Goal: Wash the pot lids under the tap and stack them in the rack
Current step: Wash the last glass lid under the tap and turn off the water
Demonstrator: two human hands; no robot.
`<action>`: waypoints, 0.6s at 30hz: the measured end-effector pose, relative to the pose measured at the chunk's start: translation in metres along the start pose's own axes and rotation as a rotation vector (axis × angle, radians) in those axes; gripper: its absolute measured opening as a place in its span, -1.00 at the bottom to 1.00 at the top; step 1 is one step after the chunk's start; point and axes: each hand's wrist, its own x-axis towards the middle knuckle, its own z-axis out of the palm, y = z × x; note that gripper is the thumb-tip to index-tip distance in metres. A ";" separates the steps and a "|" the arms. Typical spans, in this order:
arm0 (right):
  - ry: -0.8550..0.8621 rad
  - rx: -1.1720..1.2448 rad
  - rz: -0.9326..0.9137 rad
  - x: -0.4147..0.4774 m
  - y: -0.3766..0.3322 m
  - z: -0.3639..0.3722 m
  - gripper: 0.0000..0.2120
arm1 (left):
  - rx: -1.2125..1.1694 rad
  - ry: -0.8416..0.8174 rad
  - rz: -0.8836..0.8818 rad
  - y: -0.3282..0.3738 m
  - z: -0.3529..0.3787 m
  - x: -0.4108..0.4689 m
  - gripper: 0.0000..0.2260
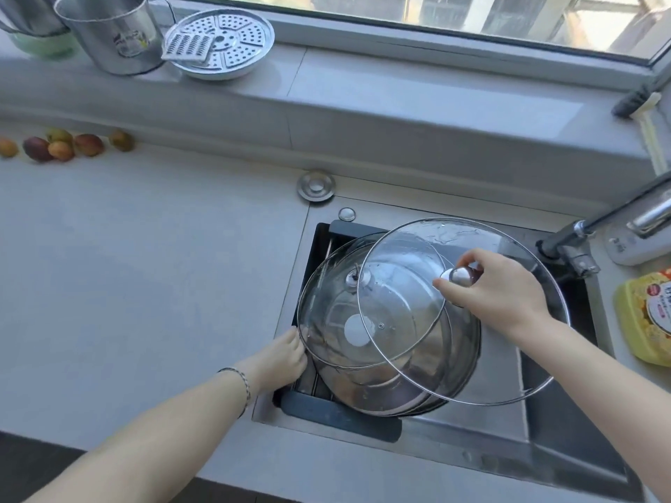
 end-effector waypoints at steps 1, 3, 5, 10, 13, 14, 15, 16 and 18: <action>-0.004 0.001 0.002 0.002 -0.001 0.000 -0.79 | 0.026 -0.025 0.016 0.001 0.002 0.000 -0.76; -0.005 0.004 0.005 0.004 -0.002 0.000 -0.79 | 0.081 0.005 0.067 0.000 0.003 0.001 -0.73; -0.006 0.003 0.003 0.006 -0.003 0.001 -0.79 | 0.107 0.032 0.132 -0.004 0.001 -0.001 -0.74; -0.012 0.007 -0.007 0.006 -0.005 0.007 -0.78 | 0.110 0.039 0.186 -0.006 0.000 -0.004 -0.72; -0.014 0.014 -0.003 0.005 -0.005 0.009 -0.78 | 0.059 0.043 0.191 -0.006 0.005 -0.001 -0.78; -0.012 0.017 -0.005 0.005 -0.004 0.010 -0.78 | 0.048 0.036 0.185 -0.005 0.008 0.000 -0.76; -0.011 0.016 -0.007 0.005 -0.004 0.010 -0.78 | 0.053 0.031 0.178 -0.003 0.010 0.001 -0.74; -0.010 0.016 -0.007 0.005 -0.003 0.011 -0.78 | 0.055 0.023 0.172 0.000 0.012 0.001 -0.73; -0.012 0.016 -0.002 0.003 -0.001 0.010 -0.79 | 0.007 0.024 0.130 0.003 0.010 0.000 -0.73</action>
